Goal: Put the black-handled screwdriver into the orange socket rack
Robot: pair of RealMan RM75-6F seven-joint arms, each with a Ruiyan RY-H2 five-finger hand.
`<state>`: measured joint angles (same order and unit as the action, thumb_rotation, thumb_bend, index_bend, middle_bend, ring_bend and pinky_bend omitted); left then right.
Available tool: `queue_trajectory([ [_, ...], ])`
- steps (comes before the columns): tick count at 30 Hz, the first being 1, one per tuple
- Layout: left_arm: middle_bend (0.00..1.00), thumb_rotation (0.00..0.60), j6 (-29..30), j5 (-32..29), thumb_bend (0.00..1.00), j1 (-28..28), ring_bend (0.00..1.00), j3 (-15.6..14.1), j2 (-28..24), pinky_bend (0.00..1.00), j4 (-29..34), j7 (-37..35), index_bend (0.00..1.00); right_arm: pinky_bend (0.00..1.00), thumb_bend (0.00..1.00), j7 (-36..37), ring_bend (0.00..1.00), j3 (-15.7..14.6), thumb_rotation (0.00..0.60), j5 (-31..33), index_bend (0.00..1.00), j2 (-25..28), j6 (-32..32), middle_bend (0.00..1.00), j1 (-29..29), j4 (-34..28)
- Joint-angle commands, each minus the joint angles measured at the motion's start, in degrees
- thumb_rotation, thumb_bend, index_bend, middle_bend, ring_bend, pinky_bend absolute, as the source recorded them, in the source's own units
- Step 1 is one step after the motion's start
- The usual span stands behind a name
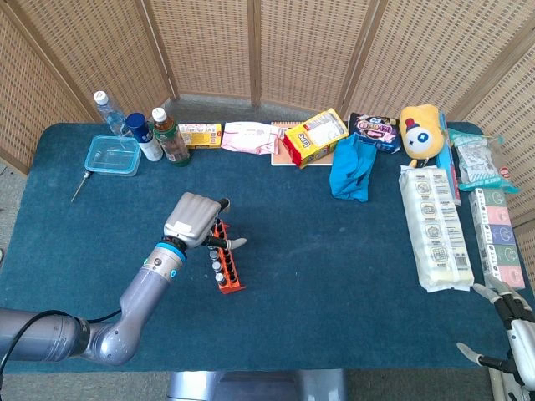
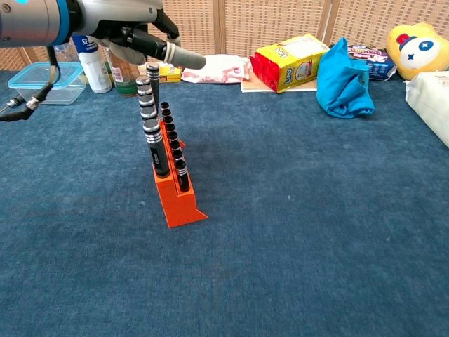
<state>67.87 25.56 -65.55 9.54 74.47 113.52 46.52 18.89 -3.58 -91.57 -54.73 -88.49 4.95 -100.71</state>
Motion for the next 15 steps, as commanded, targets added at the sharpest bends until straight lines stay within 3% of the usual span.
queue_trajectory([
  [1, 1.00, 0.000, -0.07, -0.02, 0.00, 0.18, 1.00, 0.11, -0.45, 1.00, 0.46, -0.18, 0.32, 0.00, 0.00, -0.09, 0.00, -0.02, 0.600, -0.06, 0.17, -0.02, -0.02, 0.06, 0.01, -0.05],
  [15, 1.00, 0.000, -0.58, -1.28, 0.00, -0.07, 1.00, 0.03, -1.41, 1.00, 3.22, 0.11, 0.32, 0.00, 0.00, -0.12, 0.00, -0.01, 0.600, -0.12, 0.16, -0.02, -0.14, 0.06, 0.07, -0.09],
])
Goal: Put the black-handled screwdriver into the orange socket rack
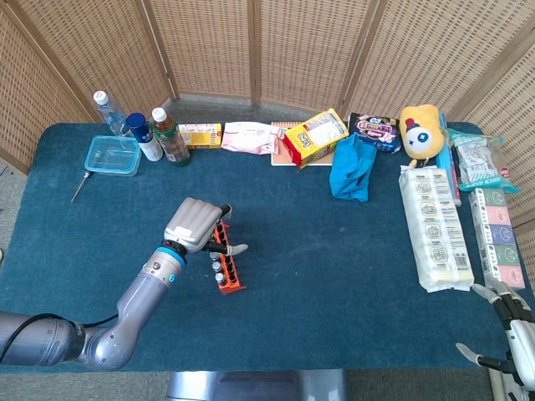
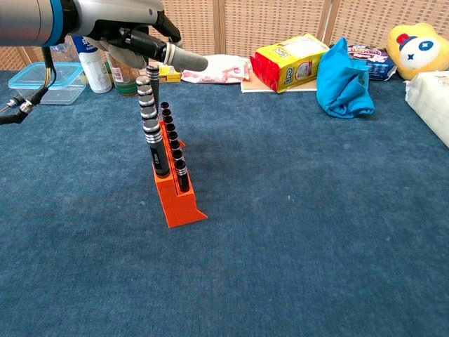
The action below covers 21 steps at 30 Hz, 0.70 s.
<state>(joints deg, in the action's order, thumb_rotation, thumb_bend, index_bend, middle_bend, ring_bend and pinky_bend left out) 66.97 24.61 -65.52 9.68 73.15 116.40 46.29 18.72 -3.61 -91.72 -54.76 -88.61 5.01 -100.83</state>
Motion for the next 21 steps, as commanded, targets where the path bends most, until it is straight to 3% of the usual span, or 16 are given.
queue_trajectory([
  [1, 1.00, 0.000, 0.68, -0.54, 0.00, -0.17, 1.00, -0.34, -0.30, 1.00, 0.57, 0.87, 0.32, 0.00, 0.00, 0.13, 0.00, 0.02, 0.600, 0.05, 0.17, 0.02, -0.03, 0.06, 0.03, 0.05],
  [21, 1.00, 0.000, 2.03, -4.00, 0.00, -0.20, 1.00, -0.57, -2.40, 1.00, 3.15, 1.81, 0.32, 0.00, 0.00, 0.13, 0.00, -0.09, 0.600, -0.37, 0.16, -0.02, -0.02, 0.06, -0.03, 0.13],
])
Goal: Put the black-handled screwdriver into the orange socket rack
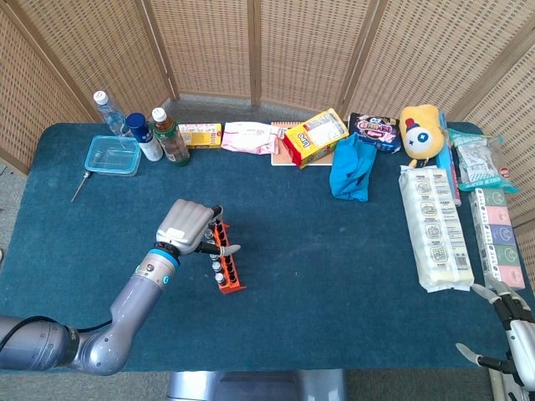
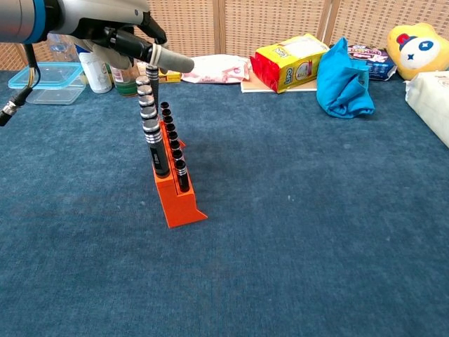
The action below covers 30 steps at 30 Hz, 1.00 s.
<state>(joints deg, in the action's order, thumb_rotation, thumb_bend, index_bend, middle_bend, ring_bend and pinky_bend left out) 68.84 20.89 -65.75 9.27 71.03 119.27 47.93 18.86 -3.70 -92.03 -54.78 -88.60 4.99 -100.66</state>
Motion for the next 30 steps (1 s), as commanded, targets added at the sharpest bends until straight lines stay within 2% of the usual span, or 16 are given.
queue_trajectory([
  [1, 1.00, 0.000, 0.15, -0.41, 0.00, 0.05, 1.00, -0.16, -0.42, 1.00, 0.46, 0.15, 0.32, 0.00, 0.00, -0.01, 0.00, 0.00, 0.600, -0.06, 0.16, 0.01, -0.03, 0.06, -0.01, -0.06],
  [15, 1.00, 0.000, 0.65, 0.25, 0.00, 0.60, 1.00, -0.26, -2.39, 1.00, 2.32, -0.72, 0.32, 0.00, 0.00, -0.63, 0.00, -0.26, 0.600, -0.62, 0.16, -0.06, -0.16, 0.06, 0.06, -0.39],
  [21, 1.00, 0.000, 1.04, 4.58, 0.00, 1.78, 1.00, 0.44, -2.65, 1.00, 1.80, -3.34, 0.32, 0.00, 0.00, -0.50, 0.00, -0.24, 0.600, -0.54, 0.17, -0.02, -0.14, 0.06, 0.03, -0.34],
  [24, 0.99, 0.000, 1.79, 9.39, 0.00, 3.30, 1.00, 1.26, -3.47, 1.00, 2.15, -6.40, 0.31, 0.00, 0.00, -0.38, 0.00, -0.21, 0.600, -0.41, 0.17, -0.04, -0.05, 0.06, -0.01, -0.23],
  [26, 0.89, 0.000, 2.90, 14.26, 0.00, 5.08, 0.96, 1.75, -4.50, 0.95, 2.47, -9.40, 0.25, 0.00, 0.00, -0.36, 0.00, -0.21, 0.600, -0.41, 0.17, -0.07, 0.13, 0.06, -0.10, -0.17],
  [29, 0.55, 0.000, 5.80, 21.85, 0.00, 9.57, 0.73, 0.97, -8.15, 0.70, 4.12, -14.14, 0.08, 0.00, 0.00, -0.45, 0.00, -0.29, 0.600, -0.58, 0.17, -0.11, 0.27, 0.06, -0.19, -0.22],
  [30, 0.39, 0.000, 5.96, 22.99, 0.00, 10.51, 0.60, 0.48, -9.17, 0.61, 4.65, -14.84, 0.03, 0.00, 0.00, -0.49, 0.00, -0.29, 0.600, -0.61, 0.16, -0.11, 0.24, 0.06, -0.18, -0.25],
])
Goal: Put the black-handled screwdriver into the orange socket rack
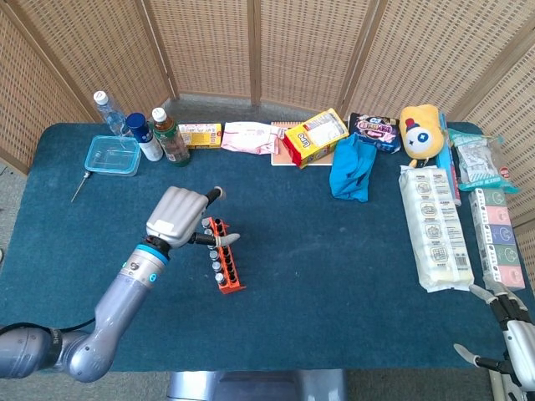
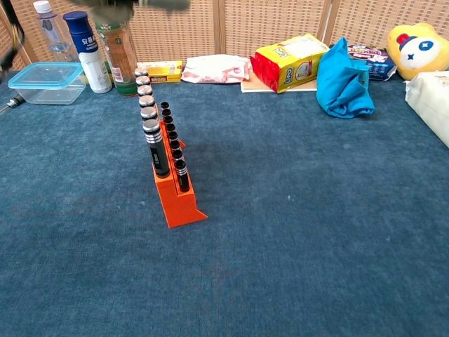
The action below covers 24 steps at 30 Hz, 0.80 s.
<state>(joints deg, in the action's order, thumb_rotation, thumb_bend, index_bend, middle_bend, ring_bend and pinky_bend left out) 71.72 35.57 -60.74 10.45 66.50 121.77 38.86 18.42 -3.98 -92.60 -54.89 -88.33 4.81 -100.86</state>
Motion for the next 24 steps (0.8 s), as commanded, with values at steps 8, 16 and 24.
queue_trajectory([
  [8, 0.00, 0.168, 8.43, 24.27, 0.00, 22.20, 0.00, -12.28, -18.39, 0.30, 6.64, -14.61, 0.00, 0.00, 0.00, -2.80, 0.00, 0.37, 0.600, -0.58, 0.16, -0.36, -2.02, 0.06, 0.68, -0.17],
  [16, 0.00, 0.392, 22.88, 44.64, 0.00, 42.67, 0.00, -21.41, -16.83, 0.22, -12.40, -34.33, 0.00, 0.00, 0.00, -5.58, 0.00, 1.57, 0.600, 0.42, 0.16, -1.45, -4.27, 0.06, 1.54, -0.04],
  [24, 0.00, 0.600, 27.41, 47.61, 0.00, 54.10, 0.00, -22.99, -6.93, 0.16, -30.60, -44.57, 0.00, 0.00, 0.00, -6.97, 0.00, 2.78, 0.600, 1.18, 0.16, -1.83, -6.65, 0.06, 2.39, 0.54],
])
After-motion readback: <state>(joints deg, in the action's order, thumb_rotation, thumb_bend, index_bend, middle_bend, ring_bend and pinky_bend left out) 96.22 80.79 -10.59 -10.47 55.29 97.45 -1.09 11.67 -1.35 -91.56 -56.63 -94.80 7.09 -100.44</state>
